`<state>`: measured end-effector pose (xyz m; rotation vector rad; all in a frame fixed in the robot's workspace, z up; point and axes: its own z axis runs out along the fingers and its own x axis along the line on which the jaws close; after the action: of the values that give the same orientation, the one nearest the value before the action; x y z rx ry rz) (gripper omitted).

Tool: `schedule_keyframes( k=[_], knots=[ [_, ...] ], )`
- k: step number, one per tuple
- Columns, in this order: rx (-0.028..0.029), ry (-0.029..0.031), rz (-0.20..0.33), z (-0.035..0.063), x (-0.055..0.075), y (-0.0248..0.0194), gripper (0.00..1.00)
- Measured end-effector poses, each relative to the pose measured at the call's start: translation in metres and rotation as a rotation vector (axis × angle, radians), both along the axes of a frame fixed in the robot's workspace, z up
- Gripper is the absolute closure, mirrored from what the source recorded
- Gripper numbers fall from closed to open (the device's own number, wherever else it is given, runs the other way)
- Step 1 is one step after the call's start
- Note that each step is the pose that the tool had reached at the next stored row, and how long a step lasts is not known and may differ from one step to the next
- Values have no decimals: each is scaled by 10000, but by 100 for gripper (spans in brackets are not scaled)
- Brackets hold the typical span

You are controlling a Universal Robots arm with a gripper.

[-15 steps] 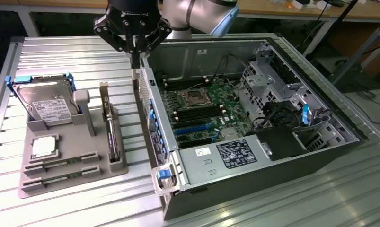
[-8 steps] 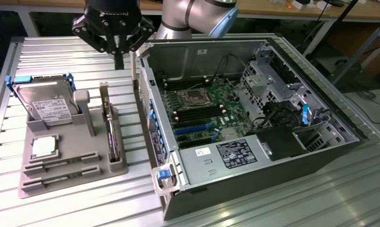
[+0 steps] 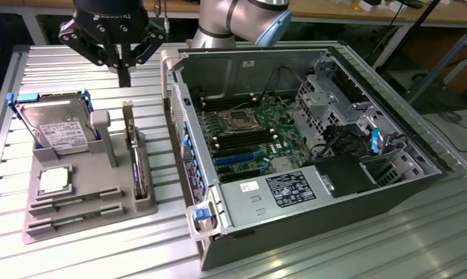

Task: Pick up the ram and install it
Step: 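Reach for the ram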

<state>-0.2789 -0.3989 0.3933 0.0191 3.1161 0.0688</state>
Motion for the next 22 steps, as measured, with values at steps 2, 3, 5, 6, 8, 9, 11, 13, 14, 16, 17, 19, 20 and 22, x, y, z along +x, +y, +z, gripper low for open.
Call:
schedule_keyframes(
  k=[2, 3, 5, 6, 8, 9, 11, 13, 14, 16, 17, 19, 20, 22],
  knots=[
    [1, -1, 50, 0, -93, 0, 89],
    [1, -2, 79, -1, -136, 0, 89],
    [1, -2, 114, -1, -192, 0, 89],
    [0, -1, 145, 0, -237, 0, 89],
    [1, 0, 184, 0, -292, 0, 89],
    [1, -1, 202, -1, -318, 0, 89],
    [1, -1, 244, -1, -383, -4, 89],
    [1, 0, 268, -1, -445, -40, 89],
    [2, -1, 271, -2, -466, -62, 89],
    [0, -1, 273, -1, -519, -94, 89],
    [0, 0, 274, -1, -539, -107, 89],
    [2, -2, 277, -3, -606, -154, 89],
    [1, -1, 276, -2, -629, -171, 89],
    [1, -1, 276, -2, -681, -210, 89]
  ],
)
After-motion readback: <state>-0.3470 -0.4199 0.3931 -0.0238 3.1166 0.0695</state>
